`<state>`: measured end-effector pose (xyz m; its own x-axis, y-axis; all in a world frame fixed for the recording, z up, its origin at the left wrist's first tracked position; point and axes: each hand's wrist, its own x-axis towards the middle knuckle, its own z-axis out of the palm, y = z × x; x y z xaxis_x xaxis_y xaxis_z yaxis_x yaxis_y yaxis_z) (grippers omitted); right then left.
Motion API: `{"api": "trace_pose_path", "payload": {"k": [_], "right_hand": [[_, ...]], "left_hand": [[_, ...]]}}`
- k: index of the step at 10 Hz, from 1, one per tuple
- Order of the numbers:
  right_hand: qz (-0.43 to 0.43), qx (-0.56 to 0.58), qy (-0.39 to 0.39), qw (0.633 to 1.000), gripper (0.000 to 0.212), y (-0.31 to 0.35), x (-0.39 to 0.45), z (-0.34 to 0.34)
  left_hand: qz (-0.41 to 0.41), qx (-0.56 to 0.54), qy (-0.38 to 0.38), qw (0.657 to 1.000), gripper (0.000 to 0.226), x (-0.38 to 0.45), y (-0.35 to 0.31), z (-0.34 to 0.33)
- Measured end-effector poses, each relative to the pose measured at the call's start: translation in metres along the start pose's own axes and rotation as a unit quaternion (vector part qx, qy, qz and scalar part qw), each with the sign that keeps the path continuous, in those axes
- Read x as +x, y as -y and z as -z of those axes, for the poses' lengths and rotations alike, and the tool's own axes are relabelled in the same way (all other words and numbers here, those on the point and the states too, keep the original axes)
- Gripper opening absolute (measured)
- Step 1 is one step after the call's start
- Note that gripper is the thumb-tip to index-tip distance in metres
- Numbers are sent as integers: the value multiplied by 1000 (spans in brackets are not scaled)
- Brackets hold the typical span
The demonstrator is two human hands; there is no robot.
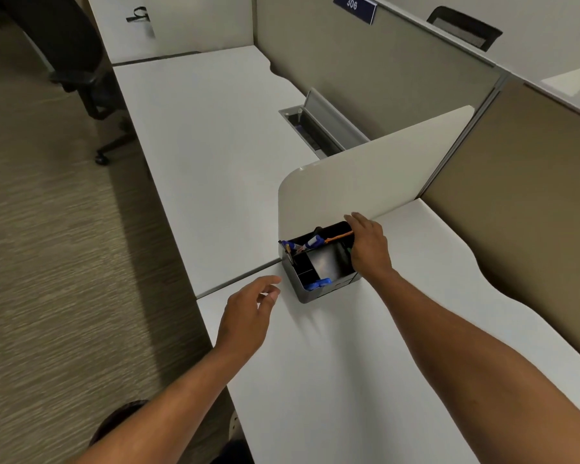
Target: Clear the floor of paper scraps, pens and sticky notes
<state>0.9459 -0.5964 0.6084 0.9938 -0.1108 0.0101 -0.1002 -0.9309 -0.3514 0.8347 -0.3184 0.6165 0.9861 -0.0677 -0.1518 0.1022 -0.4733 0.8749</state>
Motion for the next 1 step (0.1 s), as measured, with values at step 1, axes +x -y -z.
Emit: {"api": "trace_pose_path", "payload": {"k": [1], "right_hand": [[-7, 54, -76, 996, 70, 5, -27, -7]], "left_hand": [[-9, -12, -6, 1000, 26, -1, -9, -2]]}}
